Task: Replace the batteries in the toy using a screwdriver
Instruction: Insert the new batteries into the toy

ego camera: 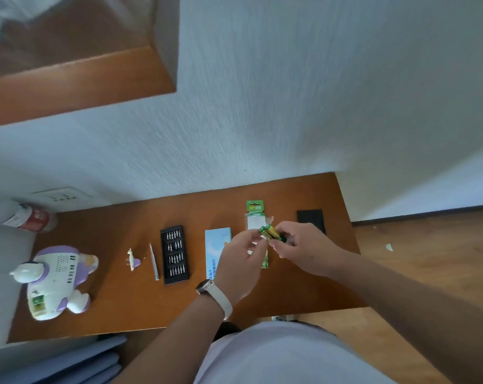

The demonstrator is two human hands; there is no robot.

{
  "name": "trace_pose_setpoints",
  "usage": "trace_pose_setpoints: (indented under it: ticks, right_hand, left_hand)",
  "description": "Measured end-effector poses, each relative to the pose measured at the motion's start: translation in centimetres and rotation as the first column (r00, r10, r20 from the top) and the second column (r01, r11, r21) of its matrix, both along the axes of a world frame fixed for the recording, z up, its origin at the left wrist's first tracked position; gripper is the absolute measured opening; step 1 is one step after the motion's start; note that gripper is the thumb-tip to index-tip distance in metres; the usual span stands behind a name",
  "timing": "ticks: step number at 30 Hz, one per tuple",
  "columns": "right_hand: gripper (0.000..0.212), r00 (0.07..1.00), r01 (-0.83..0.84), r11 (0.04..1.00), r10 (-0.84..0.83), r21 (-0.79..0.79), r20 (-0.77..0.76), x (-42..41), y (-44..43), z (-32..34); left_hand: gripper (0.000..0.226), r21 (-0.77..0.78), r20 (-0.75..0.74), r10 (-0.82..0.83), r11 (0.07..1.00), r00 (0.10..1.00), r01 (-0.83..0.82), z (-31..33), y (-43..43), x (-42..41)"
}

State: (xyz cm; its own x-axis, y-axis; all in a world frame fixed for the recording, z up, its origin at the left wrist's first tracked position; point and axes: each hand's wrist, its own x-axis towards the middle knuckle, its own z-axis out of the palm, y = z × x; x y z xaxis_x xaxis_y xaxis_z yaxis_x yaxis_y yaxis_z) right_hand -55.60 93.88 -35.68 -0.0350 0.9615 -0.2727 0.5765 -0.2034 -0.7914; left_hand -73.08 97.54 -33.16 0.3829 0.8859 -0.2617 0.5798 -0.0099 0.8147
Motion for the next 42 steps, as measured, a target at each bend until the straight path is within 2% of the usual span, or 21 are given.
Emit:
trace_pose_setpoints:
  ticks: [4, 11, 17, 20, 23, 26, 33, 39, 42]
  right_hand:
    - [0.01, 0.999, -0.022, 0.999, 0.023, 0.032, -0.027, -1.1, 0.1, 1.6]
    - [0.009, 0.999, -0.051, 0.998, 0.051, 0.034, -0.004, -4.3, 1.5, 3.7]
    - [0.015, 0.999, -0.043, 0.999, 0.043, 0.015, 0.02, -10.1, 3.5, 5.2]
    - [0.017, 0.998, -0.046, 0.998, 0.045, 0.037, 0.033, -14.6, 4.6, 5.9]
    - [0.019, 0.997, -0.059, 0.996, 0.056, 0.064, 0.051, -19.8, 5.4, 6.0]
    - [0.01, 0.998, -0.04, 0.997, 0.037, 0.071, 0.049, -24.4, 6.0, 5.7]
    - [0.012, 0.999, -0.035, 0.999, 0.036, 0.036, -0.012, -33.0, 6.4, 5.5]
    - [0.019, 1.0, 0.025, 0.997, -0.026, 0.067, 0.002, -38.2, 6.2, 5.3]
    - [0.012, 0.999, 0.041, 0.997, -0.042, 0.058, 0.019, -40.0, 5.7, 4.9]
  left_hand:
    - [0.021, -0.106, 0.183, 0.155, 0.985, 0.971, -0.137, 1.2, 0.4, -0.4]
    - [0.014, -0.101, 0.313, 0.184, 0.982, 0.932, -0.16, 2.5, 1.5, -3.6]
    - [0.014, -0.033, 0.323, 0.202, 0.979, 0.925, -0.202, 3.4, 3.0, -9.0]
    - [0.015, 0.032, 0.323, 0.188, 0.977, 0.928, -0.209, 3.7, 3.6, -13.4]
    - [0.018, 0.034, 0.337, 0.204, 0.973, 0.919, -0.228, 3.7, 4.2, -18.4]
    - [0.021, 0.002, 0.359, 0.248, 0.964, 0.9, -0.267, 3.6, 4.5, -23.0]
    - [0.024, -0.132, 0.425, 0.346, 0.938, 0.836, -0.32, 2.8, 4.9, -31.5]
    - [0.019, -0.232, 0.452, 0.414, 0.91, 0.79, -0.344, 1.8, 4.8, -36.2]
    - [0.026, -0.247, 0.469, 0.413, 0.91, 0.781, -0.333, 1.4, 4.3, -37.7]
